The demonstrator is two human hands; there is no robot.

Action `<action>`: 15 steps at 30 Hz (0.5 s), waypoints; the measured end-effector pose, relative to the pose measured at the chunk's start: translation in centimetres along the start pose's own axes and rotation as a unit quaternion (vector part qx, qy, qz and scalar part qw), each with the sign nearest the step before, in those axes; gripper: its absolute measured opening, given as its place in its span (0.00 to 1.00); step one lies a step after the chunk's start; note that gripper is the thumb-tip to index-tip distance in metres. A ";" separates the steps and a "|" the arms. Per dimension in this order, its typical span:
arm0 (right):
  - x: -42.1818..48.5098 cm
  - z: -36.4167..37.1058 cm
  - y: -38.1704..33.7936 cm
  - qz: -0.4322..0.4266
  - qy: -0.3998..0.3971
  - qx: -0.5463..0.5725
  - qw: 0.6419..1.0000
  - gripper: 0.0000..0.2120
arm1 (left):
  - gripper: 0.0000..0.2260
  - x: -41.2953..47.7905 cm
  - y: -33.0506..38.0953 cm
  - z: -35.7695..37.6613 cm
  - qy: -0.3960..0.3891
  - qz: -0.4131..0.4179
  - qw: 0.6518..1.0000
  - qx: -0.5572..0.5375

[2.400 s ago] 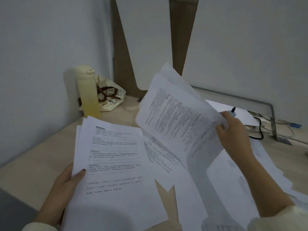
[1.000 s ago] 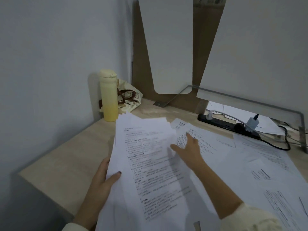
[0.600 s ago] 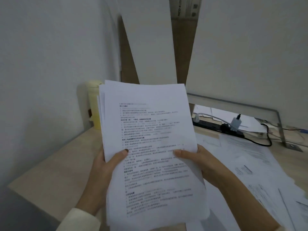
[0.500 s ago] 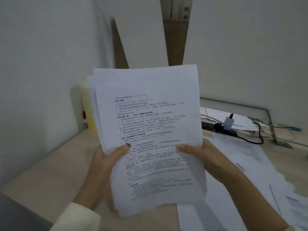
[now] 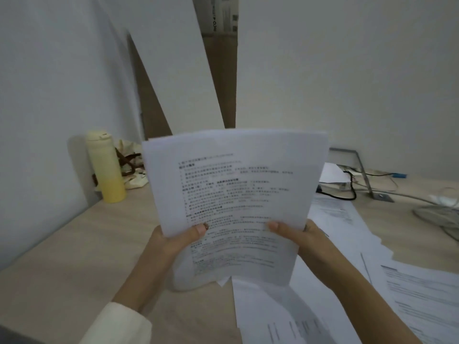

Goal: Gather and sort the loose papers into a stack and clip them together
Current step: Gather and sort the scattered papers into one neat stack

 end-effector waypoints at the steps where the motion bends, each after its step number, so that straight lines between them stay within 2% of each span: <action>1: -0.2 -0.3 -0.3 -0.009 -0.004 0.009 1.000 0.09 | 0.16 -0.2 0.3 0.1 -0.003 0.004 1.000 -0.003; 4: -1.2 0.0 0.8 0.012 -0.025 -0.002 1.000 0.10 | 0.26 -1.2 -0.4 0.1 -0.006 -0.010 1.000 -0.003; 6: -2.0 0.7 2.7 0.058 -0.041 -0.037 0.997 0.12 | 0.24 -1.9 -1.9 0.0 0.017 -0.034 0.999 0.004; 7: -2.4 0.7 3.2 0.071 -0.036 -0.052 0.995 0.13 | 0.18 -2.1 -2.5 -0.1 0.035 -0.043 0.998 0.000; 9: -3.0 -0.7 3.1 0.073 0.005 -0.068 0.995 0.13 | 0.07 -2.0 -3.1 0.3 0.063 -0.050 0.997 0.008; 12: -4.6 -5.1 2.2 0.063 0.098 -0.078 0.990 0.11 | 0.09 -1.6 -3.6 3.0 0.059 -0.053 0.997 0.019; 15: -7.5 -10.8 2.5 0.088 0.219 -0.118 0.965 0.06 | 0.13 -1.5 -6.4 7.2 0.010 -0.079 0.996 0.029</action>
Point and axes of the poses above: each hand's wrist, its own x-axis towards the middle knuckle, its own z-axis out of the palm, y = z × x, the point moved 8 cm from there along x, towards the middle knuckle, and after that the axes turned 14 degrees about -x, right-handed, at the moved point
